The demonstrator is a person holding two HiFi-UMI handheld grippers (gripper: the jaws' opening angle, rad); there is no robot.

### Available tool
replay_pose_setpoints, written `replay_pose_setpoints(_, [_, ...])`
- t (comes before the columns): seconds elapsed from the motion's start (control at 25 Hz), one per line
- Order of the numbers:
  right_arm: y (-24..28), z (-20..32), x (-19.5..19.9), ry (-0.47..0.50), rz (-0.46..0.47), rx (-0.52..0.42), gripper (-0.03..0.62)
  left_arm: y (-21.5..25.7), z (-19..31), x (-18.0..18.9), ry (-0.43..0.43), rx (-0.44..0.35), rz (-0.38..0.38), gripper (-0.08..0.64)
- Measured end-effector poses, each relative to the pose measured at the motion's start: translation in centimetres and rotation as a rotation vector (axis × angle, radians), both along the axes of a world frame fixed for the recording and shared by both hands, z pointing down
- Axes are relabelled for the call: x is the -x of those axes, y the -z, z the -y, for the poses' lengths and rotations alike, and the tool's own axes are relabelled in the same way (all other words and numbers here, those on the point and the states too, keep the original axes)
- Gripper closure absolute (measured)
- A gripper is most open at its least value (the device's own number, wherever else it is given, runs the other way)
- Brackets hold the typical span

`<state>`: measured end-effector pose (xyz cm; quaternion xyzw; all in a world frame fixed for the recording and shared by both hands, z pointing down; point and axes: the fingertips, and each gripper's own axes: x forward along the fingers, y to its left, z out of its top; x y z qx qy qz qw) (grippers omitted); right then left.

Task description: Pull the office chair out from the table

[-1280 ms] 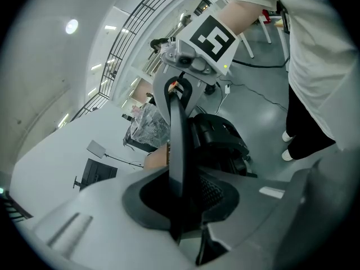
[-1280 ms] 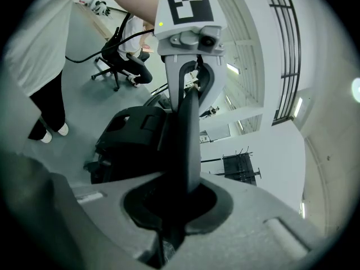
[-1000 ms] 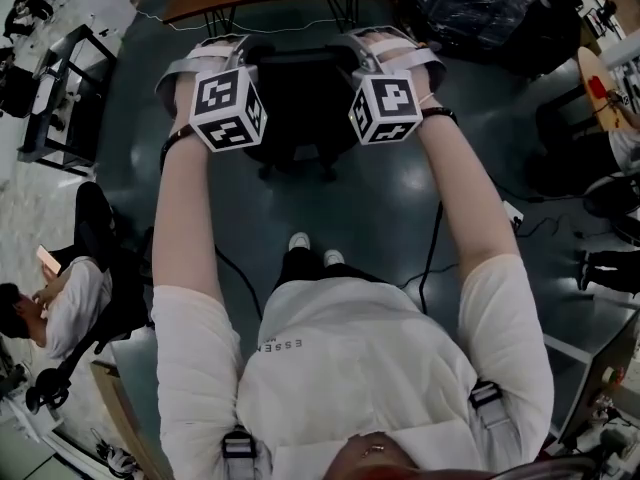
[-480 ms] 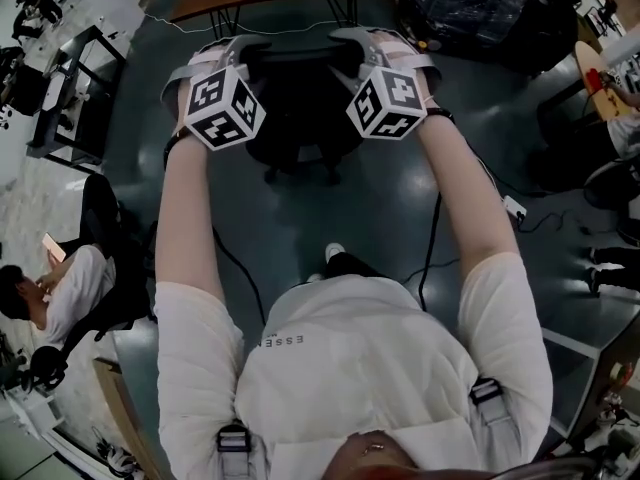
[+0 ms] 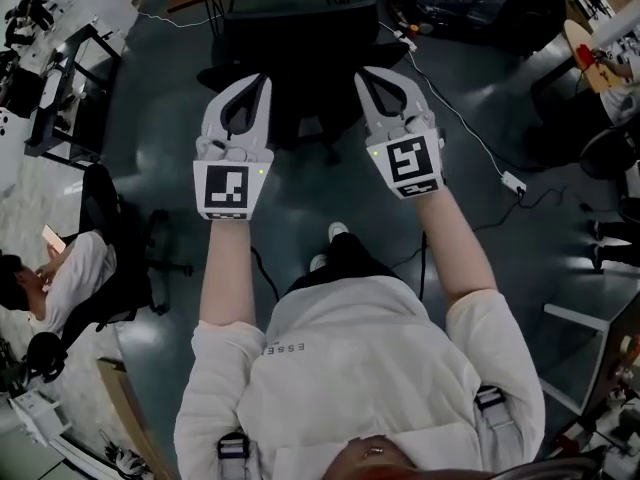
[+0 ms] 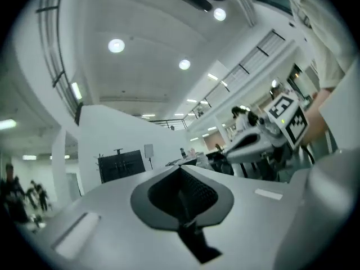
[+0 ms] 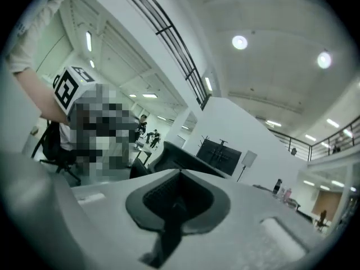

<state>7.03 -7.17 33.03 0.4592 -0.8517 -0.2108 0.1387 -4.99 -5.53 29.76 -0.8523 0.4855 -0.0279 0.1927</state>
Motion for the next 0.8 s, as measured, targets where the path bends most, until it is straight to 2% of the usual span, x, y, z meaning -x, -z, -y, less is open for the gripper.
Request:
replay_pose_setpoints(0.12, [-2.8,-3.7,-0.7,0.002,0.107,0.088,0.6,-1.3,-3.6,0.1,-0.003,0.074,-0.239,0.543])
replay_pose_setpoints(0.24, [-4.9,-6.9,-1.6,0.019,0.19,0.155,0.6,-2.1,-6.9,0.0,0.019,0.108,-0.362,0.543])
replay_pose_setpoints(0.32, [-5.9,-9.0,-2.6,0.024,0.225,0.183,0.6,-2.8,-9.0,-0.6,0.038,0.11,-0.378,0.543])
replay_pose_setpoints(0.56, [-8.2,-14.1,-6.2,0.05,0.263,0.246,0.6,-4.6,-14.7,-4.4,0.049,0.105,-0.332,0.543])
replay_pose_setpoints(0.8, [-9.2,-19.3,-9.5,0.076,0.3,0.281,0.6,-5.8,-19.9,-8.2,0.085,0.115,-0.322,0.543])
